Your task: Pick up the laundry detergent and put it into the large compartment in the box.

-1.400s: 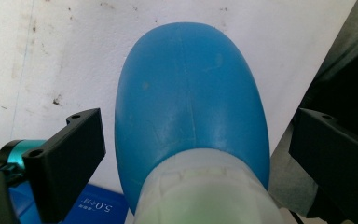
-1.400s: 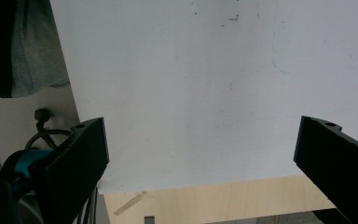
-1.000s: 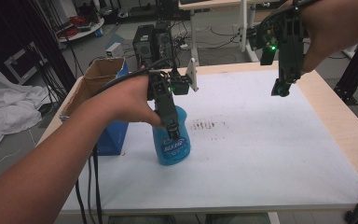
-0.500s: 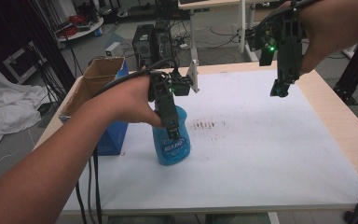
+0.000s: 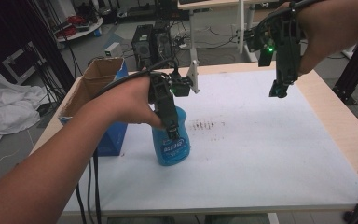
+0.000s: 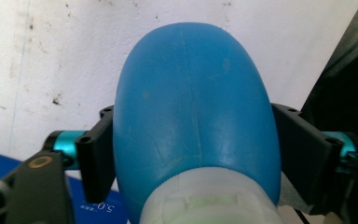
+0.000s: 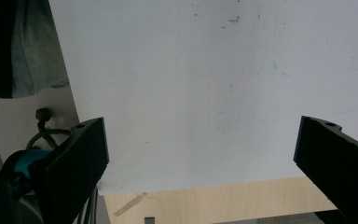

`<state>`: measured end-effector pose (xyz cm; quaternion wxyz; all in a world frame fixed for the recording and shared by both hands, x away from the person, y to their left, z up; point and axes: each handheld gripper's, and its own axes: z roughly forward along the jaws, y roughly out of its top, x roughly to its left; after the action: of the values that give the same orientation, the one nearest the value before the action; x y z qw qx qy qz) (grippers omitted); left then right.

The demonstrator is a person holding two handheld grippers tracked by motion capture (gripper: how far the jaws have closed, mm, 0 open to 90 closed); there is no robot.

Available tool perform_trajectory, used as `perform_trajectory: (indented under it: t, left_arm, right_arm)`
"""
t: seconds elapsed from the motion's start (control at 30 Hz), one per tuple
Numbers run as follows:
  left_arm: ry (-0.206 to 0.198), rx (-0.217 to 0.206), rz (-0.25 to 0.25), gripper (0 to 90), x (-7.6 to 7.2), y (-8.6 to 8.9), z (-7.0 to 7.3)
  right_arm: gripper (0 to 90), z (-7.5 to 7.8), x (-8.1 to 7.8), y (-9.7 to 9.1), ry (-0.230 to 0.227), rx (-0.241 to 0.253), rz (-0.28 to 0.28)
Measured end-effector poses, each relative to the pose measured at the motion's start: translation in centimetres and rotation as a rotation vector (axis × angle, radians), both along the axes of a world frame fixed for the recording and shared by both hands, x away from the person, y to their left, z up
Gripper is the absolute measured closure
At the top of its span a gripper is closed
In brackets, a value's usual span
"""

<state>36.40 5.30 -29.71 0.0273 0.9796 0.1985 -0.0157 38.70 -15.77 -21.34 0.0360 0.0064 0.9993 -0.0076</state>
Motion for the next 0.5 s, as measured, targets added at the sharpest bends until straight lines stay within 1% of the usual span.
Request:
perform_trajectory:
  t: [0.17,0.23,0.33,0.5]
  left_arm:
    - [0.003,0.007,0.002,26.6,0.03,0.03,-0.06]
    - [0.011,0.004,0.005,27.4,0.02,0.08,-0.07]
    - [0.005,0.003,0.006,29.0,0.04,0.09,-0.05]
    - [0.009,-0.001,0.011,31.2,0.09,0.08,-0.05]
  right_arm:
    - [2.1,-0.06,0.02,0.06,0.001,-0.002,0.005]
    - [2.1,-0.05,0.03,0.07,0.0,-0.001,0.005]
    - [2.1,-0.09,0.03,0.07,0.0,-0.004,0.004]
    - [2.1,-0.12,-0.03,0.09,-0.001,-0.003,0.002]
